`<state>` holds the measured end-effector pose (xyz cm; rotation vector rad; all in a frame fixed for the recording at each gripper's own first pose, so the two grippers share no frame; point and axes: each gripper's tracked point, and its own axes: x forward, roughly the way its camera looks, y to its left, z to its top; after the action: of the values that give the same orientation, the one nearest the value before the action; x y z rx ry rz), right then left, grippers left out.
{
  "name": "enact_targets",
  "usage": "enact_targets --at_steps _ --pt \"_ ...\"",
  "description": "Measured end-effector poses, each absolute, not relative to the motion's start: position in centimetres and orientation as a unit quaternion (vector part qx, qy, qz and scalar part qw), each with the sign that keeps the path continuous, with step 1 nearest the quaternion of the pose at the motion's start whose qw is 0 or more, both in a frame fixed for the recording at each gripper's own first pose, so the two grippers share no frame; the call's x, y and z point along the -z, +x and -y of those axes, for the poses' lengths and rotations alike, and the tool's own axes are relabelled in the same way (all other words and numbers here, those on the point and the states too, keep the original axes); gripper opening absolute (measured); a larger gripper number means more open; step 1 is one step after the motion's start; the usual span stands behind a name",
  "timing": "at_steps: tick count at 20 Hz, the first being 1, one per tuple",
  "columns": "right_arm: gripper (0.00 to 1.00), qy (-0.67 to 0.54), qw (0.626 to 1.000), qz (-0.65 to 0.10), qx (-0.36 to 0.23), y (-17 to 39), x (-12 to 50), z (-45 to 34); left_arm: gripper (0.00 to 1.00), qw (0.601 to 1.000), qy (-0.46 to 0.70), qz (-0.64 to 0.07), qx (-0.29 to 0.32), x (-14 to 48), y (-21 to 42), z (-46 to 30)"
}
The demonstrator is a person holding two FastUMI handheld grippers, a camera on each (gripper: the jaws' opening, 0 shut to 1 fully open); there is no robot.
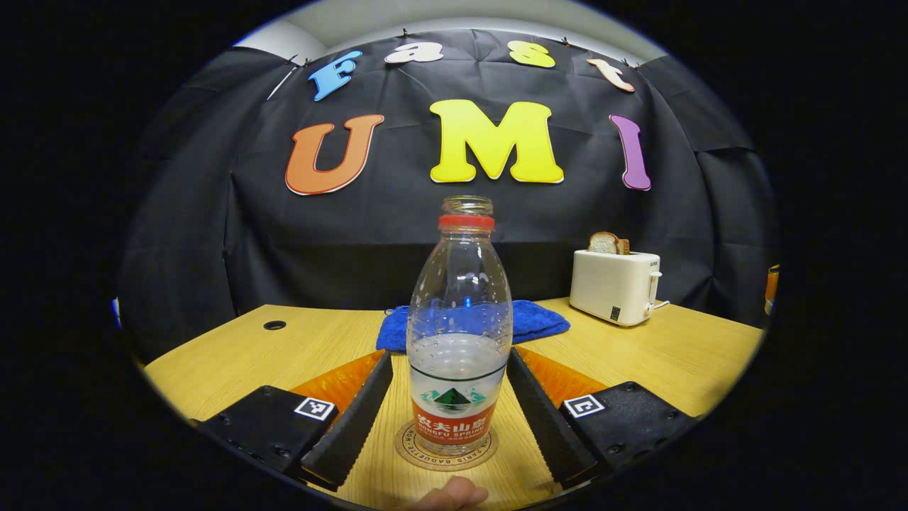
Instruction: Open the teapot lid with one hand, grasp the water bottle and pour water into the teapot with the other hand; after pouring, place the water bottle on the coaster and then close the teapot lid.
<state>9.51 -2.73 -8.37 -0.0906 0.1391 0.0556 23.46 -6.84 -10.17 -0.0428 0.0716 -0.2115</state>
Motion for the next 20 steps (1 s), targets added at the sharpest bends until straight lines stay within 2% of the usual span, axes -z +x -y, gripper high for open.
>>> enact_targets --at_steps 5,10,12,14,17,20 --pt "0.00 -0.045 0.996 -0.068 -0.027 9.5 8.3 2.7 1.00 0.993 -0.023 -0.020 0.114 8.0 21.6 7.1" --pt "0.00 -0.049 0.996 -0.066 -0.034 9.2 8.3 1.7 1.00 0.996 -0.022 0.003 0.090 5.0 17.9 6.1" --pt "0.00 -0.054 0.996 -0.061 -0.040 9.0 8.1 0.9 1.00 0.998 -0.017 0.008 0.062 4.1 16.0 4.4" --pt "0.00 -0.060 0.995 -0.057 -0.050 8.8 8.1 -0.1 1.00 1.000 -0.014 0.012 0.023 3.4 13.9 2.2" --pt "0.00 -0.045 0.994 -0.067 -0.077 8.9 9.1 -2.2 1.00 1.000 0.003 0.007 -0.001 2.9 10.4 0.1" --pt "0.00 -0.012 0.990 -0.073 -0.117 9.1 9.8 -5.2 1.00 1.000 0.001 0.001 0.009 2.5 7.3 -1.2"
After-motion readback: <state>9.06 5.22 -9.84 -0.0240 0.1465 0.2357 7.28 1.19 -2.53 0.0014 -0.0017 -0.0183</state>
